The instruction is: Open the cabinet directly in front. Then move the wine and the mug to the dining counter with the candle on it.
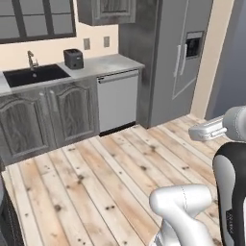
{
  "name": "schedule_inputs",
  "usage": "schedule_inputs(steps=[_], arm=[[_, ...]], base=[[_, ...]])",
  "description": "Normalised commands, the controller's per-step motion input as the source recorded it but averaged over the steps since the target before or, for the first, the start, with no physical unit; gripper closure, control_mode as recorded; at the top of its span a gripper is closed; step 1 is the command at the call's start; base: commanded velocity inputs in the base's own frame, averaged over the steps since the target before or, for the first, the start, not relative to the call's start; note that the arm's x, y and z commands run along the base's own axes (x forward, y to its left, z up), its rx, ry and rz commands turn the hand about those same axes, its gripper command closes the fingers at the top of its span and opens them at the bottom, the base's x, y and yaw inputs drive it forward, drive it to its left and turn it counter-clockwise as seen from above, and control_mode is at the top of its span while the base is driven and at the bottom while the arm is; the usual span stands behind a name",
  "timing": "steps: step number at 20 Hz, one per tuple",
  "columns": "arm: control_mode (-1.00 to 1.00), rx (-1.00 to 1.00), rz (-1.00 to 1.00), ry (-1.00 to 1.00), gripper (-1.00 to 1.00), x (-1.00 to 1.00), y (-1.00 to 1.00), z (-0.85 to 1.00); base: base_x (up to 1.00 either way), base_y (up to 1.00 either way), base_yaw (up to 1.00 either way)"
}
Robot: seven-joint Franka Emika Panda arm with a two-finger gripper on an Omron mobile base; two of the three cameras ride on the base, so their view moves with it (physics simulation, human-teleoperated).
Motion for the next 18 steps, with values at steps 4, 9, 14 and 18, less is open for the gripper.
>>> schedule_inputs(steps=[4,9,14,18], arm=[[1.0,0.0,0.0,0.0,-1.0,0.0,0.0,0.0],[1.0,0.0,0.0,0.0,-1.0,0.0,0.0,0.0],[1.0,0.0,0.0,0.0,-1.0,0.0,0.0,0.0],[1.0,0.0,0.0,0.0,-1.0,0.0,0.0,0.0]], base=[[1.0,0.0,0.11],[1.0,0.0,0.12],[1.0,0.0,0.25],[1.0,-0.09,0.36]])
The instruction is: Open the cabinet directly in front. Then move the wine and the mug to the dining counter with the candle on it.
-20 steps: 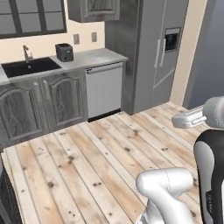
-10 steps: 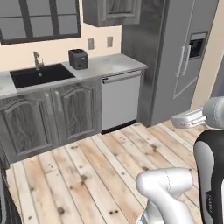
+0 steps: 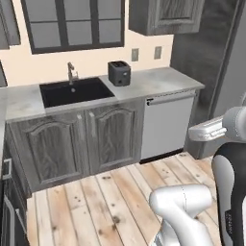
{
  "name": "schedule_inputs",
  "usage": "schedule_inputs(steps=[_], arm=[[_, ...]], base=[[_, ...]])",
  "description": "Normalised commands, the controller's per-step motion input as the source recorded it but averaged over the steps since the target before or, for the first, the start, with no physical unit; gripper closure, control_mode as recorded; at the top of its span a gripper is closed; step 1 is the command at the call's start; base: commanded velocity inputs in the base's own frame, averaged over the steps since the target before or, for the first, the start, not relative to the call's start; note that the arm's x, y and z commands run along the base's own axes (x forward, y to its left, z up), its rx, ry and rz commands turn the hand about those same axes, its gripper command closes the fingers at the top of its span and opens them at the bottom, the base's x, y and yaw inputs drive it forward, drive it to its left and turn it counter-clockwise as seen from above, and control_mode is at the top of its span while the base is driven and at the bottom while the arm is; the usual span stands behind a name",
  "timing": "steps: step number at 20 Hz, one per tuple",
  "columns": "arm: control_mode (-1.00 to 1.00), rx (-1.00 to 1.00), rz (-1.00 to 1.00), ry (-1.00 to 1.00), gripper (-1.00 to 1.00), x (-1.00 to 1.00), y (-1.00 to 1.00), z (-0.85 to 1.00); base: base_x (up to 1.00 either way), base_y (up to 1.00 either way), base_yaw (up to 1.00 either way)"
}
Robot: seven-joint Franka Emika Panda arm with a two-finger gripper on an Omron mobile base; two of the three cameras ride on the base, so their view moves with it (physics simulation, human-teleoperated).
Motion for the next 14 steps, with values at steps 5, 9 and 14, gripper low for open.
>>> schedule_inputs(steps=[5,9,14], arm=[[1.0,0.0,0.0,0.0,-1.0,0.0,0.0,0.0],[1.0,0.0,0.0,0.0,-1.0,0.0,0.0,0.0],[1.0,0.0,0.0,0.0,-1.0,0.0,0.0,0.0]], base=[[1.0,-0.04,0.36],[1.0,-0.19,0.41],[0.87,-0.28,0.55]])
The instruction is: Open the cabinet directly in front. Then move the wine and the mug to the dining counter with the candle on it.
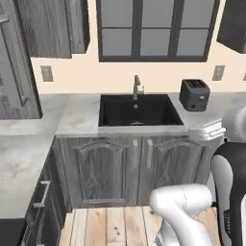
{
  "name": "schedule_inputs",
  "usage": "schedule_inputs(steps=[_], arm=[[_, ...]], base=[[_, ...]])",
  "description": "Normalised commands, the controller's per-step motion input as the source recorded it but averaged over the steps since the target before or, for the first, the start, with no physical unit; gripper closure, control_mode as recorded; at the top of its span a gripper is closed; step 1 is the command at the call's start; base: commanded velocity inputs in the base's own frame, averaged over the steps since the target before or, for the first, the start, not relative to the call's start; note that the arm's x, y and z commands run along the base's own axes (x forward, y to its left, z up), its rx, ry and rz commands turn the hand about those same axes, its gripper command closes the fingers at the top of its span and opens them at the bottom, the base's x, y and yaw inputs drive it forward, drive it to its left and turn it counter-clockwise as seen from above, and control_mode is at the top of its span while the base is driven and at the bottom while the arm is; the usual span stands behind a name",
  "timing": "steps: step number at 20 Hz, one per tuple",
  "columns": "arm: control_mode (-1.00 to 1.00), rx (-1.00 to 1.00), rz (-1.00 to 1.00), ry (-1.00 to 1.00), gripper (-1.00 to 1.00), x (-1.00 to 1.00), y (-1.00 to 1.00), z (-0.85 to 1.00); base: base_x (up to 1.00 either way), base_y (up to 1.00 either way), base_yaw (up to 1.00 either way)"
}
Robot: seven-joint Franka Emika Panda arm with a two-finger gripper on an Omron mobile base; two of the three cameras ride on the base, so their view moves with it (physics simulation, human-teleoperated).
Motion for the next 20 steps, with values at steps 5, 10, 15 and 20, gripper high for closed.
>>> schedule_inputs(steps=[5,10,15,20], arm=[[1.0,0.0,0.0,0.0,-1.0,0.0,0.0,0.0],[1.0,0.0,0.0,0.0,-1.0,0.0,0.0,0.0],[1.0,0.0,0.0,0.0,-1.0,0.0,0.0,0.0],[1.0,0.0,0.0,0.0,-1.0,0.0,0.0,0.0]], base=[[0.06,-0.47,0.62],[-0.19,-0.58,0.64],[0.0,-0.32,0.76],[0.0,-0.37,0.73]])
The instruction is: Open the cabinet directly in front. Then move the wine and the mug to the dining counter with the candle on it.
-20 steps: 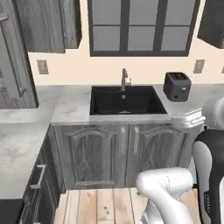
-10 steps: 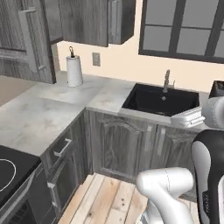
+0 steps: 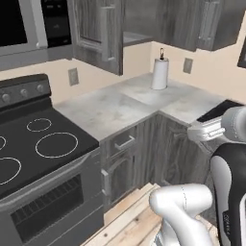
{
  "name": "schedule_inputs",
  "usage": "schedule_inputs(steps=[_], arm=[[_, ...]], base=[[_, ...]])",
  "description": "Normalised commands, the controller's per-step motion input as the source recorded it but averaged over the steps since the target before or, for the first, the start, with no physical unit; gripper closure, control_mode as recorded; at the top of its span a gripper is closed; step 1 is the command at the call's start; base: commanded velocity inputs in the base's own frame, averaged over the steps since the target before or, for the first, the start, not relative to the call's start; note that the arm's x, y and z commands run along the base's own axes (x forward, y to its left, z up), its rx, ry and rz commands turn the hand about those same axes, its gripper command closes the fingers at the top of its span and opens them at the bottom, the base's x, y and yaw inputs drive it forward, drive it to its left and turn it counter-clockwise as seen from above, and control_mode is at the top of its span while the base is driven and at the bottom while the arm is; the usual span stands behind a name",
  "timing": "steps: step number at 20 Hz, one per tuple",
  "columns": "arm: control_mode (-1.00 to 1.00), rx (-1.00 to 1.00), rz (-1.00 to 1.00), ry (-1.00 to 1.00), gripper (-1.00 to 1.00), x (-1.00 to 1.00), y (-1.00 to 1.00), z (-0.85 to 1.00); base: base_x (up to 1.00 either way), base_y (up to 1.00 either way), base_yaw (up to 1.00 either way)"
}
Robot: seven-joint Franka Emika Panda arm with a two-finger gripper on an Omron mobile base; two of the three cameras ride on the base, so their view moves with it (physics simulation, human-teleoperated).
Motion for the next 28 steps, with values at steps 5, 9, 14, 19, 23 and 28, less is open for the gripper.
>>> schedule_inputs(steps=[5,9,14,19,23,28], arm=[[1.0,0.0,0.0,0.0,-1.0,0.0,0.0,0.0],[1.0,0.0,0.0,0.0,-1.0,0.0,0.0,0.0],[1.0,0.0,0.0,0.0,-1.0,0.0,0.0,0.0],[1.0,0.0,0.0,0.0,-1.0,0.0,0.0,0.0],[1.0,0.0,0.0,0.0,-1.0,0.0,0.0,0.0],[1.0,0.0,0.0,0.0,-1.0,0.0,0.0,0.0]], base=[[0.07,-0.87,0.48],[0.26,-1.0,0.32],[0.56,-0.8,0.21],[0.94,0.0,0.0],[1.0,0.0,0.0],[1.0,0.01,0.0]])
